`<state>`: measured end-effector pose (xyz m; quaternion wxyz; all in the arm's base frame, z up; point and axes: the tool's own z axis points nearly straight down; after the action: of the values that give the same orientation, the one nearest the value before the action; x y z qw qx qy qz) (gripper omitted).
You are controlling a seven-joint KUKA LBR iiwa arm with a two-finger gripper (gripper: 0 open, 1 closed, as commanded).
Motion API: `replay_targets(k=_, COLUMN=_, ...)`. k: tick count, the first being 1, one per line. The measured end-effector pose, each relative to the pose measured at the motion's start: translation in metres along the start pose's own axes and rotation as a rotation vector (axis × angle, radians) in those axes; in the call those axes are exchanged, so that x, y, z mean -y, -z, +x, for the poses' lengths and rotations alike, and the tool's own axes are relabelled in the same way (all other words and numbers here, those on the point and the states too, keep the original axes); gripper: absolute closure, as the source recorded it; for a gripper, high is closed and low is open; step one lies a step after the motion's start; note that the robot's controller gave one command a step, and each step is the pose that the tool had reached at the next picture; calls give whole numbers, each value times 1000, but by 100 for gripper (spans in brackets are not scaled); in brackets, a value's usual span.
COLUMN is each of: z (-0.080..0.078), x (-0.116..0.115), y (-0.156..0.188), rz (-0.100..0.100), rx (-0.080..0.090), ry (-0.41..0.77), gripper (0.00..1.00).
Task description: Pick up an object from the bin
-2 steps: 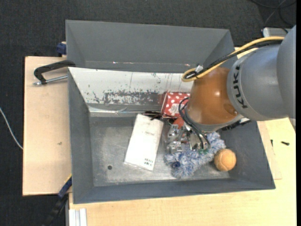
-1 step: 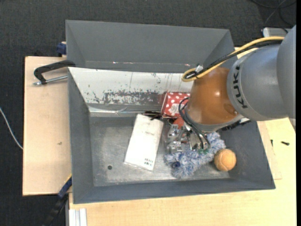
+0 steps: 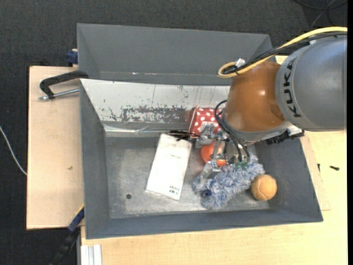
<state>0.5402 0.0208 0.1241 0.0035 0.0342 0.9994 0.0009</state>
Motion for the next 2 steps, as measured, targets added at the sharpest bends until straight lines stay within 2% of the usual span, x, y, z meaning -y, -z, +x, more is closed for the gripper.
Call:
replay_targets(k=1, z=1, x=0, y=-1, rz=0, rx=-2, ry=0, gripper=0)
replay_targets(k=2, z=34, x=25, y=-2, rz=0, rx=-7, ry=276, gripper=100)
